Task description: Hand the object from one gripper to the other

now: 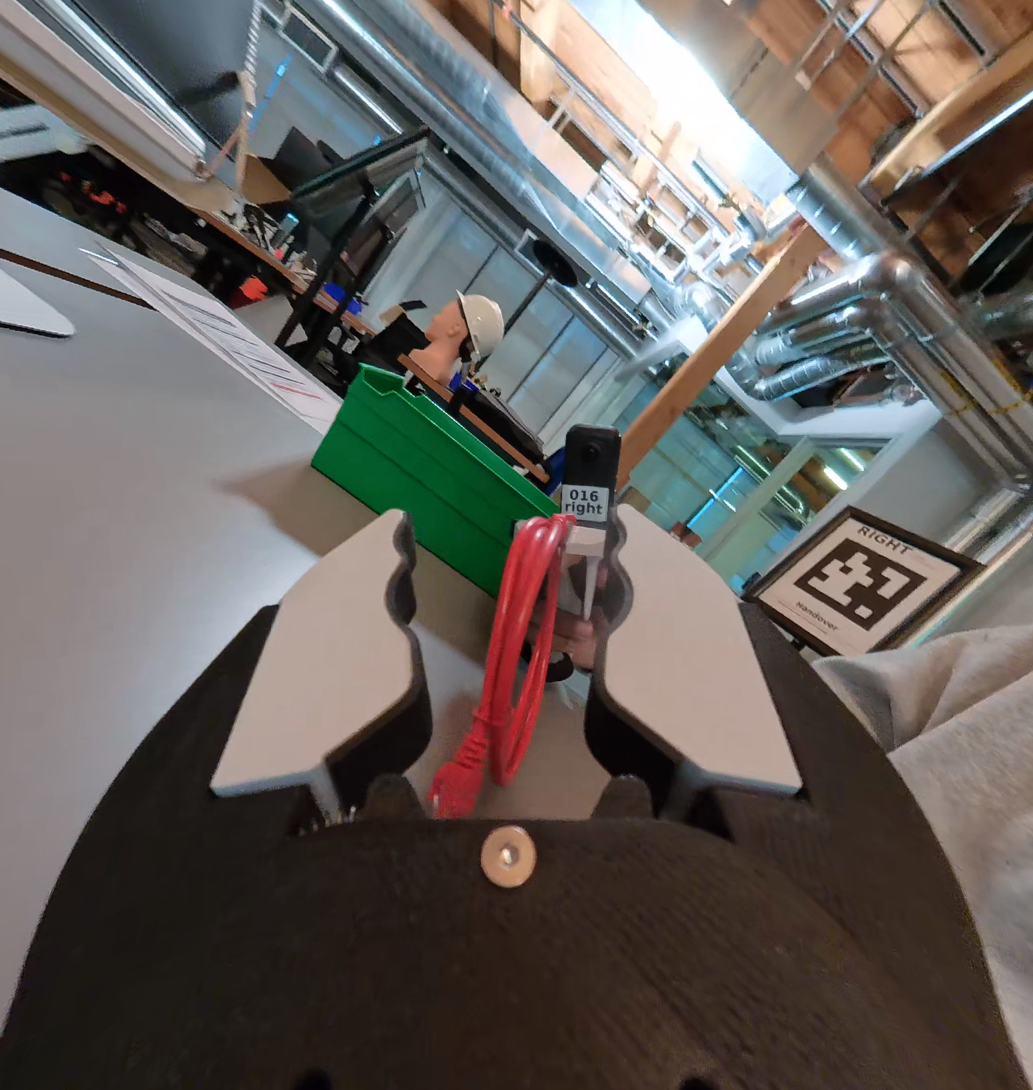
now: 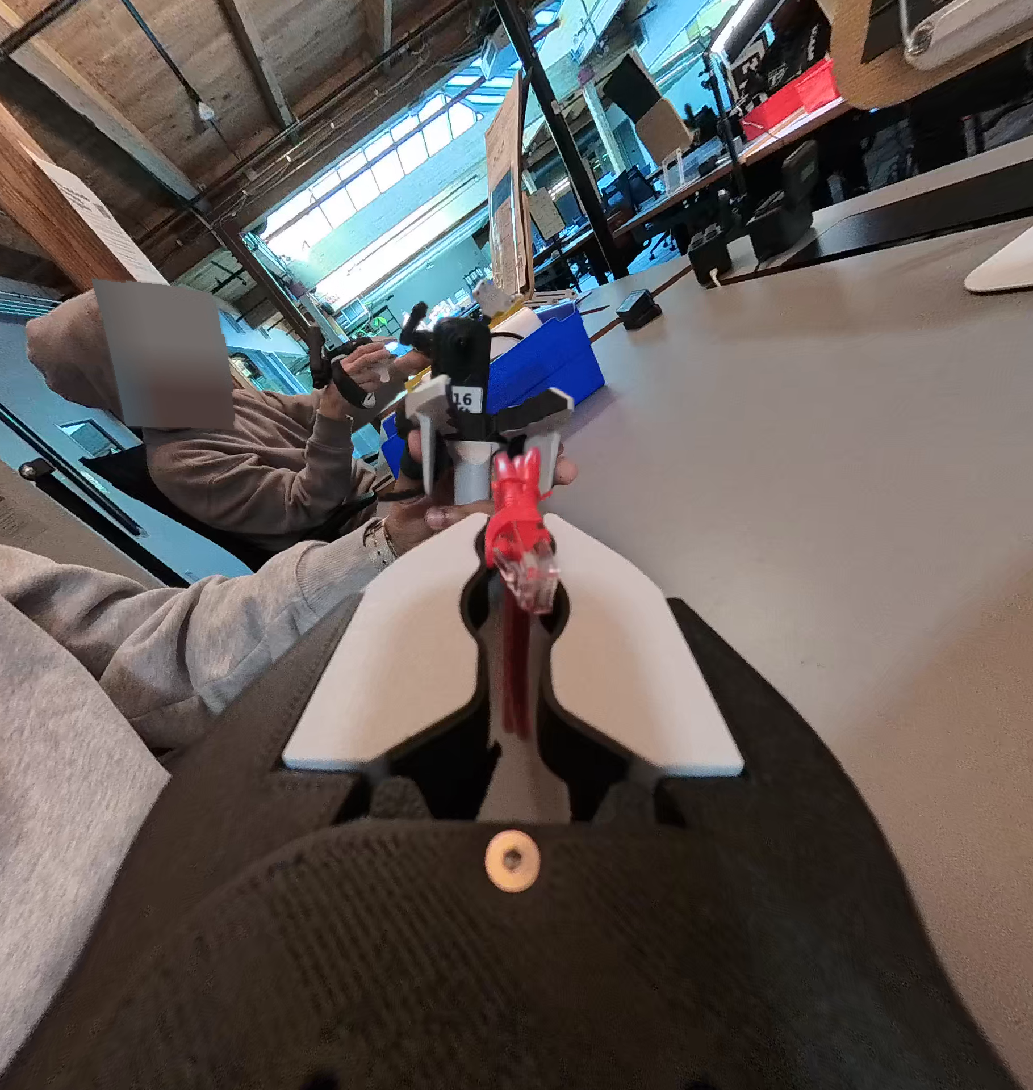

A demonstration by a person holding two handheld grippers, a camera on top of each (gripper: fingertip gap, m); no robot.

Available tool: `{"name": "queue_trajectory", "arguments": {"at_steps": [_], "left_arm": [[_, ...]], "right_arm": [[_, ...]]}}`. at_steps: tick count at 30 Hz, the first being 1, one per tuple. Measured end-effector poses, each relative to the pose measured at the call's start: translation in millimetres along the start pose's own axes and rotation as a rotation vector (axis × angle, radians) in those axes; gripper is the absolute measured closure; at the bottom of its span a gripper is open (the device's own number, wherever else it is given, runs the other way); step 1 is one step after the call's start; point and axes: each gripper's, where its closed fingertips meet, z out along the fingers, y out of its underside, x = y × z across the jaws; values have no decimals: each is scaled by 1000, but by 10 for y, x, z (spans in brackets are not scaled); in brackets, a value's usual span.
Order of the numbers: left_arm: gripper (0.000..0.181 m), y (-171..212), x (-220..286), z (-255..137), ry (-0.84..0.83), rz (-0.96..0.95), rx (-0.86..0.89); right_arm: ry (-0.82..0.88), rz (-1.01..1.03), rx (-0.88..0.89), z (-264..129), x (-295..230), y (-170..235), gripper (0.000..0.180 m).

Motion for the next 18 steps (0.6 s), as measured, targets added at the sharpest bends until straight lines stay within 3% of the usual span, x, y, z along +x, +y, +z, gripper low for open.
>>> {"name": "queue_trajectory", "arguments": {"at_steps": [11, 18], "left_arm": [[115, 62, -31, -42, 17, -77, -14], [84, 290, 61, 55, 96, -144, -111]], "right_arm": [[-110, 183, 208, -92, 3, -289, 168], [-85, 81, 270, -141, -70, -405, 168]]}}
